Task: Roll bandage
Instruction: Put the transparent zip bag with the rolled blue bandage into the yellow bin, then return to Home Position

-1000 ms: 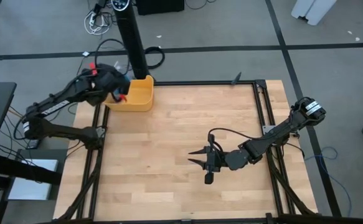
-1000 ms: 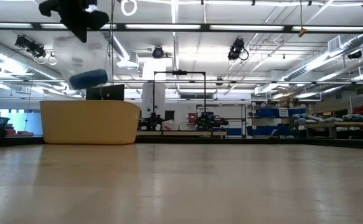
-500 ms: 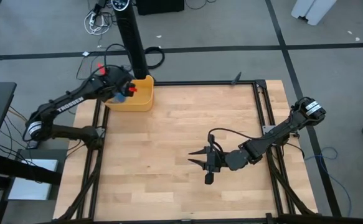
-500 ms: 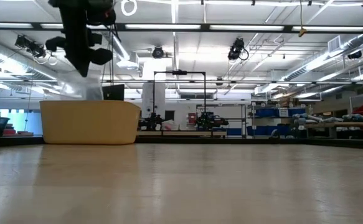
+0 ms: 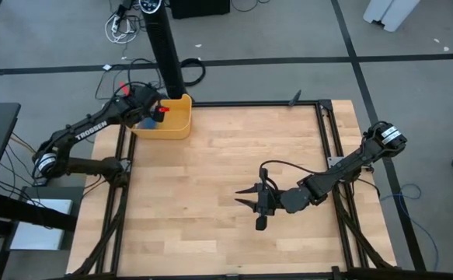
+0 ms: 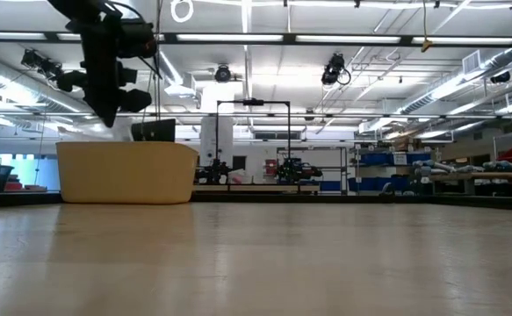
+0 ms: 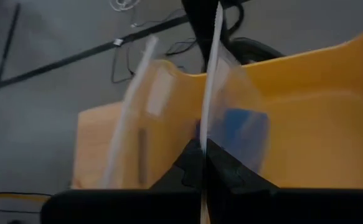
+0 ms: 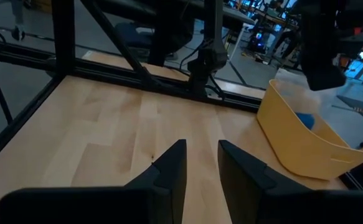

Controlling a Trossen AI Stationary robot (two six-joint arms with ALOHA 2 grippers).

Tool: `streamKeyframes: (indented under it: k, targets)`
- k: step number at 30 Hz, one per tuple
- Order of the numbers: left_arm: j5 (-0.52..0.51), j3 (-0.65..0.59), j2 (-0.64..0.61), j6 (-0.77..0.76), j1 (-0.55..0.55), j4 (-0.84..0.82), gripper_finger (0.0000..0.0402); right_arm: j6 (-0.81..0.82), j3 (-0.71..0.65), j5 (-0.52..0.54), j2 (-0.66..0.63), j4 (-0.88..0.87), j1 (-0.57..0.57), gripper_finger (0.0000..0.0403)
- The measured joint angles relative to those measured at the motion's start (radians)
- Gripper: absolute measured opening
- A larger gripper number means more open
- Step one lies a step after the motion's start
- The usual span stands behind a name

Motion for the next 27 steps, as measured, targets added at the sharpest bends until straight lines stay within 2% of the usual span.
streamKeyframes:
  k: [8,15,21,27]
  targets:
    - [-0.044,0.0,0.0,0.077,0.028,-0.001,0.0007,0.017,0.0,-0.008,0.0,-0.004,0.0,0.0091]
    - [-0.039,0.0,0.0,0.141,0.025,0.011,0.0011,0.064,0.0,-0.009,0.0,-0.008,0.0,0.0095]
    - [-0.002,0.0,0.0,0.193,-0.009,0.019,0.0057,0.065,0.0,-0.009,0.0,-0.008,0.0,0.0095]
    - [-0.003,0.0,-0.001,0.244,-0.064,0.114,0.011,0.07,0.0,-0.009,0.0,-0.009,0.0,0.0097]
